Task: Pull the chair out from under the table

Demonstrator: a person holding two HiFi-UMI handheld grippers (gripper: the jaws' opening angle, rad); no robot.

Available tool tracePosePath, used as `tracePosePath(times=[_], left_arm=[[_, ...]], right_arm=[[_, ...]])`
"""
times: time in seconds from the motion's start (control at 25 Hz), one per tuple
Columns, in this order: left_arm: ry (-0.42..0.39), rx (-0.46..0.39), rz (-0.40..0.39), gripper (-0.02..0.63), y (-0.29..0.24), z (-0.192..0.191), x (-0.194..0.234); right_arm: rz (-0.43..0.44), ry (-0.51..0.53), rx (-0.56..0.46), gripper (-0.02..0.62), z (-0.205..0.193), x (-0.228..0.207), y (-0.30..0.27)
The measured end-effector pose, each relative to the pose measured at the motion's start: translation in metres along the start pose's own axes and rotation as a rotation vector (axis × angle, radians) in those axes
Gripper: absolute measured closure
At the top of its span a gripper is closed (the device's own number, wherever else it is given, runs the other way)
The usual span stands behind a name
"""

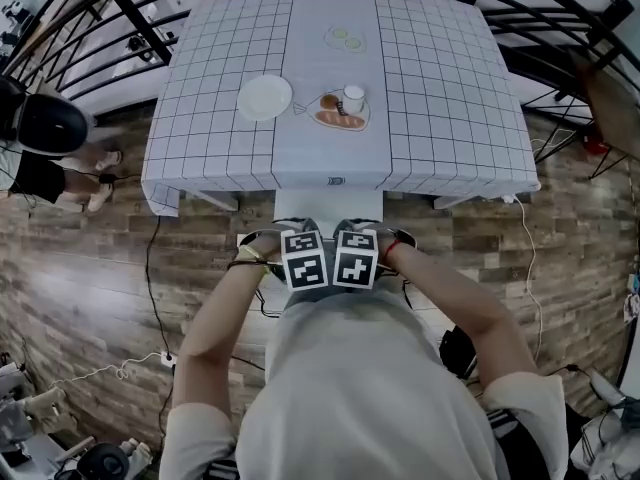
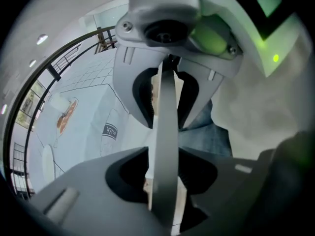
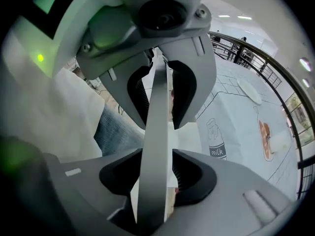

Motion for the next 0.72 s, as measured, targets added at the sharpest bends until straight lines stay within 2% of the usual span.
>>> tracePosePath(times=[0.16,0.28,0.56,0.72], left_arm=[[-0.044,0.051,0.012,0.519,-0.0053,-0.0003,-0.0006],[-0.059,0.061,0.021,0.525,-0.006,-0.0009,-0.0026],[-0.078,0.06,0.035,0.526,-0.0069,-0.0008,-0.0042],[-0.078,0.054,0.033,0.528,-0.0062,-0.0008,-0.004]], right_arm=[[-0.024,-0.021,-0.001,0.467,-0.0009,-0.0019,-0.0028],[-0.05,-0.034,-0.009,0.52,-0.0004,-0.0024,-0.0023],[-0.088,-0.01,-0.017,0.523,-0.0027,0.0003,-0.0026],[-0.08,-0.02,-0.015,0.523,-0.0026,0.0001,-0.0018]])
Point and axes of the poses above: the fingertips, and each gripper's own axes: y backward along the fingers, x to its left, z out of its top, the point moved 10 cm from there along y, backward along the fingers, and after that the axes turned 15 degrees about -y, right-handed, at the moved point
